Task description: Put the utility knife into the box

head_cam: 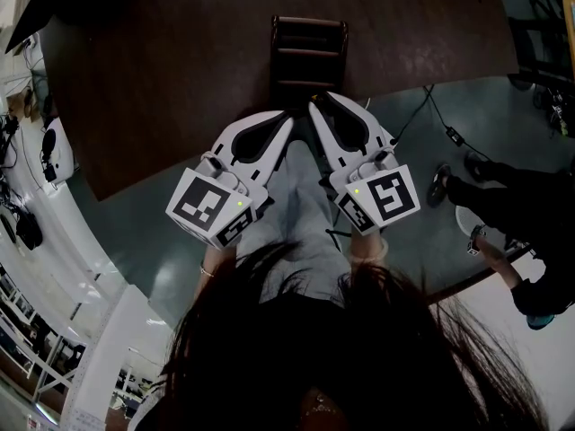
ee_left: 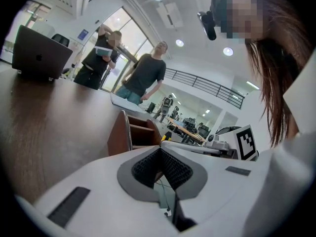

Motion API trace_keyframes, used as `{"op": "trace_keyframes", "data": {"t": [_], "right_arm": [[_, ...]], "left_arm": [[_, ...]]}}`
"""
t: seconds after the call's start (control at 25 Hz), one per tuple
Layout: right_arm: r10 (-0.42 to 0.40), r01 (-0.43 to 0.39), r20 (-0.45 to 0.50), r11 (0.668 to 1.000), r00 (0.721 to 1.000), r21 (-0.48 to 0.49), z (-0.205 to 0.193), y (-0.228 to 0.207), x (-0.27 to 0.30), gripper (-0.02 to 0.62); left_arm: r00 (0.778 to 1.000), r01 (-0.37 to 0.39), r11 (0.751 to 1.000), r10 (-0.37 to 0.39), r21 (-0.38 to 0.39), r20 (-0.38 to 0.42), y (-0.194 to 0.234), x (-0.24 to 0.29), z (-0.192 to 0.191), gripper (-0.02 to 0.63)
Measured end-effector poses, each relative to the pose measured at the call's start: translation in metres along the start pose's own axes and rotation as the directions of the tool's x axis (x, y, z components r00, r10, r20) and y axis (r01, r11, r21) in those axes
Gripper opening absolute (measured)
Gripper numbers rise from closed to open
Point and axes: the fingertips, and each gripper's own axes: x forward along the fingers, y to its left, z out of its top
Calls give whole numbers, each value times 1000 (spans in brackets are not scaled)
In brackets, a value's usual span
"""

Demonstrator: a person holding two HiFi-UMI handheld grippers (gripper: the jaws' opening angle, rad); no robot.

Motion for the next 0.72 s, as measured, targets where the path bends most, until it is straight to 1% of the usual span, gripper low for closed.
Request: {"op": "trace_keyframes", "data": {"t": [0.12, 0.32, 0.56, 0.72], "right_arm": [[1, -1, 2, 1000, 1000, 4, -1, -1, 0, 57], [-2, 2, -2, 1000, 1000, 5, 0, -3, -1, 83], [-3, 3, 3, 1000, 1000, -2, 1, -7, -6, 91], [-6, 6, 21, 1000, 1000, -3, 6, -3, -6, 91]], "left_arm": [[1000, 0, 1000, 0, -3, -4, 1, 0, -3, 2], [1000, -1, 1000, 1, -8, -6, 0, 0, -3, 1], [1000, -1, 1000, 1, -9, -4, -4, 3, -6, 2], [1000, 6, 1000, -6, -8, 2, -3, -1, -3, 2]]}}
